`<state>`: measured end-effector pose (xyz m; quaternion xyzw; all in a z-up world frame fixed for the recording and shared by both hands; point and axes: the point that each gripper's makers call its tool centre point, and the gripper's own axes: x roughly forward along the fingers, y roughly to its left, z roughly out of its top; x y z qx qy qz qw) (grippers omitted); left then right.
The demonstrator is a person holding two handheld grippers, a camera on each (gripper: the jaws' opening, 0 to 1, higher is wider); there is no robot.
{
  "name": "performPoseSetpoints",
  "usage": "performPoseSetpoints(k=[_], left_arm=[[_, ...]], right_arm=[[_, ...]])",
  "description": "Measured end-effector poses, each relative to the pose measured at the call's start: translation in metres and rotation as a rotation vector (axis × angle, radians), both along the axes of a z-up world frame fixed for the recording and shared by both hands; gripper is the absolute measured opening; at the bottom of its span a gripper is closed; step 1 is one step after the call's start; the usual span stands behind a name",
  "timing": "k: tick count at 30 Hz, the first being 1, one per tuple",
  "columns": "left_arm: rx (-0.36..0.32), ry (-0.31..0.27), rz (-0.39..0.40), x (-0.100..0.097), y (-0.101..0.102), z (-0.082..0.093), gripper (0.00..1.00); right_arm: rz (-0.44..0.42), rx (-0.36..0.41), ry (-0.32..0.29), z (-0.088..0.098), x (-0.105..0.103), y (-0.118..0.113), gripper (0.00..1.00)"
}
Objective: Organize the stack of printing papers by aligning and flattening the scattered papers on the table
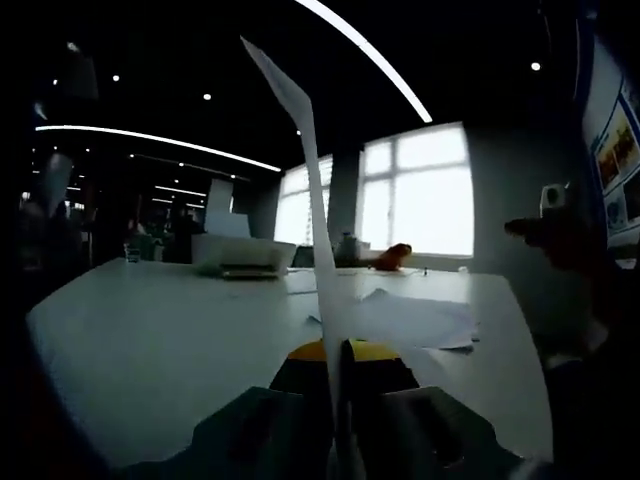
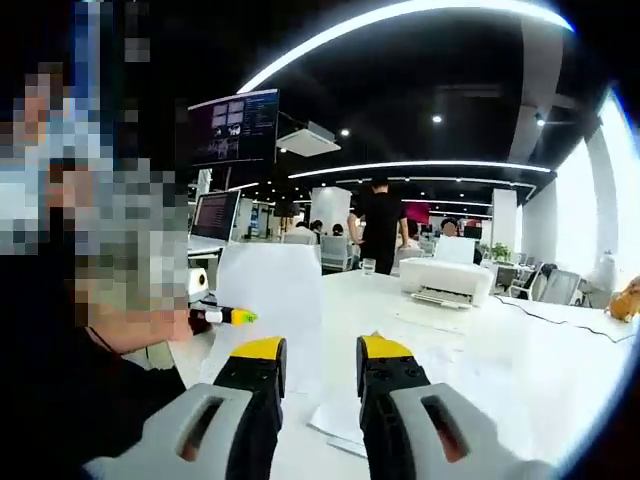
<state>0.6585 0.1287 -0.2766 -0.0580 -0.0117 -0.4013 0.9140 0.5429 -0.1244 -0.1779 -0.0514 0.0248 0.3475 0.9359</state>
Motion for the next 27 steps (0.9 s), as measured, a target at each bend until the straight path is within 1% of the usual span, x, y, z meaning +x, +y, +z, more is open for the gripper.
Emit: performPoseSetpoints(k=[4,6,15,17,19,23,27], left_arm=[[-0.046,0.008,0.0,0.001,0.004,0.004,0.06],[-0.055,0.009,0.001,0.001,0.005,0.005,0.06],[-0.057,0.012,0.01,0.003,0.006,0.004,0.06],[-0.054,0.011,0.013,0.003,0.006,0.004,0.06],[-0.054,0.011,0.014,0.003,0.006,0.004,0.06],[-0.052,0.01,0.015,0.004,0.006,0.004,0.06],[-0.046,0.008,0.016,0.003,0.006,0.003,0.06]], right_arm=[[-0.021,0.002,0.014,-0.003,0.001,-0.007,0.26],[-0.03,0.004,0.022,-0.004,0.001,-0.009,0.26],[-0.072,-0.002,0.076,-0.019,-0.002,-0.029,0.28],[-0.084,-0.001,0.086,-0.021,-0.003,-0.035,0.27],[-0.098,-0.013,0.096,-0.024,-0.004,-0.042,0.24],[-0.115,-0.01,0.107,-0.027,-0.004,-0.05,0.27],[-0.123,-0.003,0.126,-0.029,-0.003,-0.053,0.3]])
